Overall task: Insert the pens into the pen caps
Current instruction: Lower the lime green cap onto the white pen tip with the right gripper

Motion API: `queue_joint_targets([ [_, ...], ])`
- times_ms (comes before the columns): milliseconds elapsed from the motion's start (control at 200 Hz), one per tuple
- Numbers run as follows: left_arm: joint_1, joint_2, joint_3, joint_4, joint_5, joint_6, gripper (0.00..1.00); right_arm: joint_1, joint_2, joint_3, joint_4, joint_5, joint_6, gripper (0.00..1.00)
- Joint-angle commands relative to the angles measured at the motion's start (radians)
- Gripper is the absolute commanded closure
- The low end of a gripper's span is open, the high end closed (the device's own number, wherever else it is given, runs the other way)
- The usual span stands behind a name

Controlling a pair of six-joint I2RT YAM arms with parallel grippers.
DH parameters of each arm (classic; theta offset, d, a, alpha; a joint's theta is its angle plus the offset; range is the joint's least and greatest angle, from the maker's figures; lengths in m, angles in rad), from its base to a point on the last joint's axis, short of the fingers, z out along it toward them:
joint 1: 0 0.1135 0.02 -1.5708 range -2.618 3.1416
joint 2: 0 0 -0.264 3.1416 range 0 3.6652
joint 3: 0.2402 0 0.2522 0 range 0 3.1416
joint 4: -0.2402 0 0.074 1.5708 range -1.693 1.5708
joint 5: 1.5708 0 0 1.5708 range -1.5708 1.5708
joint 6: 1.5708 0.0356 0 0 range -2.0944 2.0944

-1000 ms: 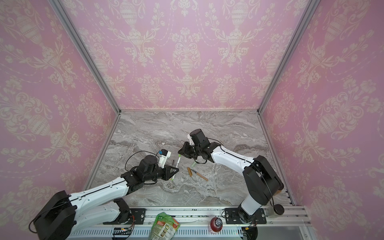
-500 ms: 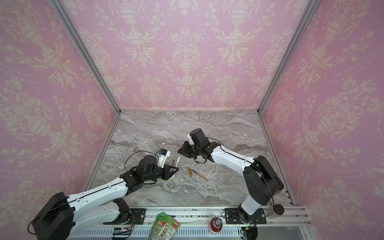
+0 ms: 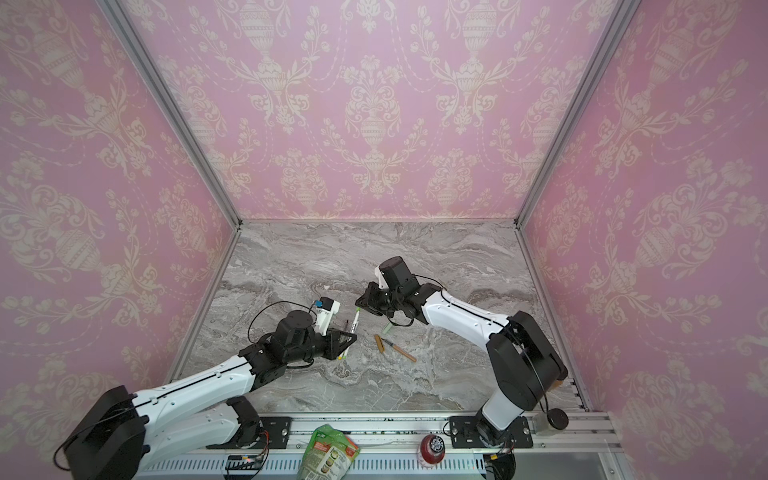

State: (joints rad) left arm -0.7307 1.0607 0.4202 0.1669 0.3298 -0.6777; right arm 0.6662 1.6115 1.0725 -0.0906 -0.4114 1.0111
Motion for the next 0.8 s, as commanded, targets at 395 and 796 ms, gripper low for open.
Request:
queue_joint_targets([
  [395, -0.009, -0.005, -0.006, -0.005, -0.018, 0.011, 1.00, 0.004, -0.038, 0.026, 0.011, 0.021, -0.002, 1.00],
  [796, -0.009, -0.007, -0.006, -0.003, -0.031, 0.010, 1.00, 0.007, -0.054, 0.005, 0.014, 0.003, -0.002, 1.00],
])
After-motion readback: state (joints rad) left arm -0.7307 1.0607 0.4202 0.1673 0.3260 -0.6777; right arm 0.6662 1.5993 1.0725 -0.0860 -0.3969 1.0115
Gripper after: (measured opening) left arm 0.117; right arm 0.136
